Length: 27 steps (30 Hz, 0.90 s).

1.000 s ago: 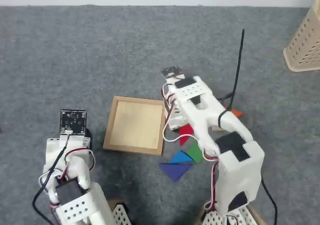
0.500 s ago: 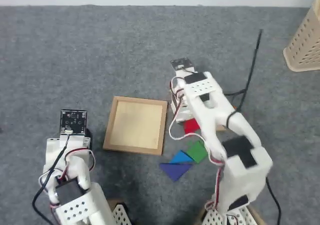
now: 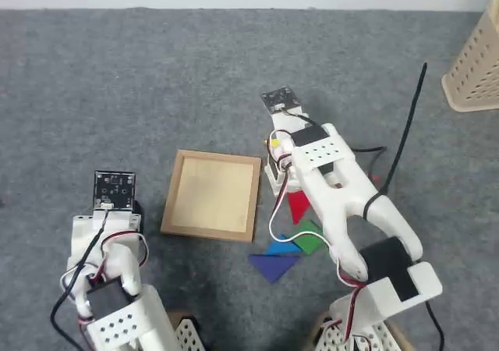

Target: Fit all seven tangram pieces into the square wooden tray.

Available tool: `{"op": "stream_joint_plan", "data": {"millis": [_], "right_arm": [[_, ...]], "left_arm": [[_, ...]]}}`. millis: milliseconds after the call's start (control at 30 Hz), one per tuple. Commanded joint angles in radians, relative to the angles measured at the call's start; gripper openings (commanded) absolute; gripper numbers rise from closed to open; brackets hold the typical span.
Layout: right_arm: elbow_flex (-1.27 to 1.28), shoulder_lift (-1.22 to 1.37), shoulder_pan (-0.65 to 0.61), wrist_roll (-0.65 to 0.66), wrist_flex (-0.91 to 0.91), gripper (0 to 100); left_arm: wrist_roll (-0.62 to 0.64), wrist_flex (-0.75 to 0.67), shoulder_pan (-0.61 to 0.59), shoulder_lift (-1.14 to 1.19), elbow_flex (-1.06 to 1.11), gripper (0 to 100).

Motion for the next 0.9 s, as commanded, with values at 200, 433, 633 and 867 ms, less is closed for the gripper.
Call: {"op": "stream_joint_plan", "data": {"millis": [200,433,633,867], "right_arm": [[-0.087,0.205,0.053,0.020,-0.021,28.4],[-0.132,0.266,-0.015,0.054,0.031,28.4],[-0.146,0.242,-0.016,0.051,0.036,28.3],[-0.137,0.110,-0.036,0.049,0.028,28.3]], "left_arm": [[-0.008,0.000,0.003,-0.011,-0.005,22],[-0.008,0.000,0.003,-0.011,-0.005,22],[-0.008,0.000,0.003,-0.011,-0.005,22],[-0.008,0.000,0.006,-0.011,-0.005,22]]}}
